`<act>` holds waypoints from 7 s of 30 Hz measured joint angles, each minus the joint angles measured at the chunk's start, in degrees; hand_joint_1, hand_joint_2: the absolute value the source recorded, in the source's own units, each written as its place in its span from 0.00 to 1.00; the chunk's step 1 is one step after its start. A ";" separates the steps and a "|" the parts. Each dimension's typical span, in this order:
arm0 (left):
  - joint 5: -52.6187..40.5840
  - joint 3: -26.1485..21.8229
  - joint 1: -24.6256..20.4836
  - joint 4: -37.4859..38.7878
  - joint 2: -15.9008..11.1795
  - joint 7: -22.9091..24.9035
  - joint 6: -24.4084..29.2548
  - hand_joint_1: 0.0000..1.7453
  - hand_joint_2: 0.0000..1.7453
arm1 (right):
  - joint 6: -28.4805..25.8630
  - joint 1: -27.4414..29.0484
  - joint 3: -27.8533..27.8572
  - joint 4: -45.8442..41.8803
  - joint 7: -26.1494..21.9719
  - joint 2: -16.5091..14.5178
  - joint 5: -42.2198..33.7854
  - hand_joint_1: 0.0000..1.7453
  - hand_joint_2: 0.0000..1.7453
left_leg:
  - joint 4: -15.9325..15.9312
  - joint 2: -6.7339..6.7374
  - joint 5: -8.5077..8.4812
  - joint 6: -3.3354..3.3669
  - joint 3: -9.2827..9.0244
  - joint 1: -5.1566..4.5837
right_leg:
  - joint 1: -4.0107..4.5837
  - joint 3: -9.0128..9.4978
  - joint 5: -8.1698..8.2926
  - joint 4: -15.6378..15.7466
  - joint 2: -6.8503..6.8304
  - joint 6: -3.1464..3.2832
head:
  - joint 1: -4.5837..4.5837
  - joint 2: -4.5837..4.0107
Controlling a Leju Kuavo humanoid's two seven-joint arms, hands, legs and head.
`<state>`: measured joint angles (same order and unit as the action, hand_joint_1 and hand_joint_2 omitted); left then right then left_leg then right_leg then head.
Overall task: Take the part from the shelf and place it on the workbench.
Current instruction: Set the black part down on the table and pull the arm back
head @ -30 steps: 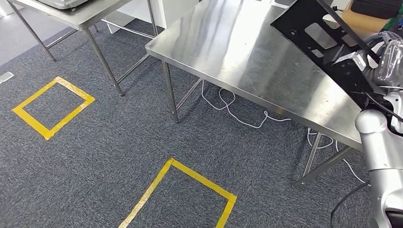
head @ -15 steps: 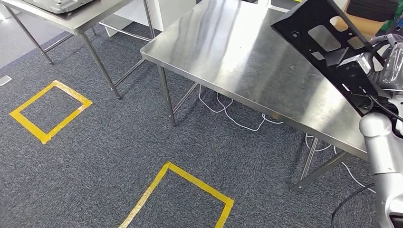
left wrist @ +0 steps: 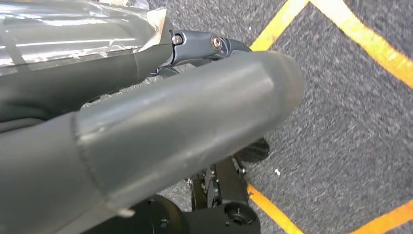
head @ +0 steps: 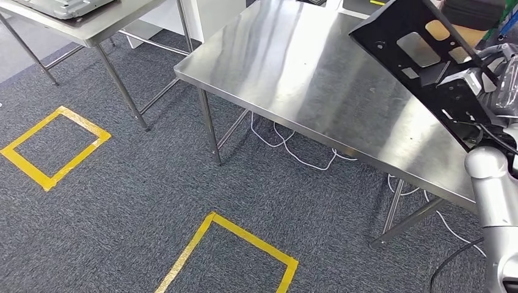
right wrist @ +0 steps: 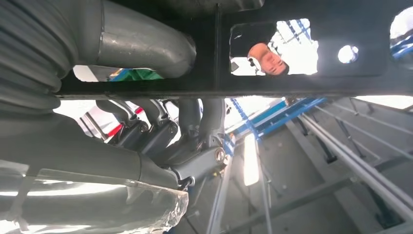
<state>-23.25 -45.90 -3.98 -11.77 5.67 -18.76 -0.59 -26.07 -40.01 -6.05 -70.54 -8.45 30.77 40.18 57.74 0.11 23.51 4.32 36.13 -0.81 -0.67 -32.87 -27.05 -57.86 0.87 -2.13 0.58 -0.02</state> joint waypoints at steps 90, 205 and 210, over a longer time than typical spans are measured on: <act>-4.44 -0.75 -0.15 -0.01 -0.29 -5.14 3.61 0.00 0.00 | -8.48 -6.29 -5.84 16.99 6.63 -7.54 26.42 1.00 1.00 | -0.31 -1.67 -0.60 -0.24 0.71 -0.29 | 0.31 -0.97 1.68 0.96 -0.46 0.06 | 0.97 0.00; -8.14 -10.33 -0.35 -0.02 0.91 3.01 0.19 0.00 0.00 | 3.23 44.79 -4.71 -24.34 -24.54 -36.18 -23.35 0.00 0.00 | 12.63 -0.52 10.04 -3.30 3.66 1.04 | -0.17 2.36 0.50 2.10 -0.88 2.99 | 0.34 0.00; -8.11 -10.39 -0.34 -0.03 1.00 2.85 -0.02 0.00 0.00 | 3.56 47.05 -4.51 -24.81 -25.50 -36.43 -25.03 0.00 0.00 | 5.27 -0.30 7.53 -4.58 -5.08 2.62 | -0.30 0.32 1.68 1.23 -1.01 1.99 | 0.26 0.00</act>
<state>-31.36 -56.29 -4.32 -11.80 6.67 -15.91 -0.61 -22.52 7.04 -10.56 -95.35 -33.94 -5.66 15.15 63.01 -0.19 31.05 -0.26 31.05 1.81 -0.96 -32.55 -25.37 -56.63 -0.14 -0.14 0.84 -0.02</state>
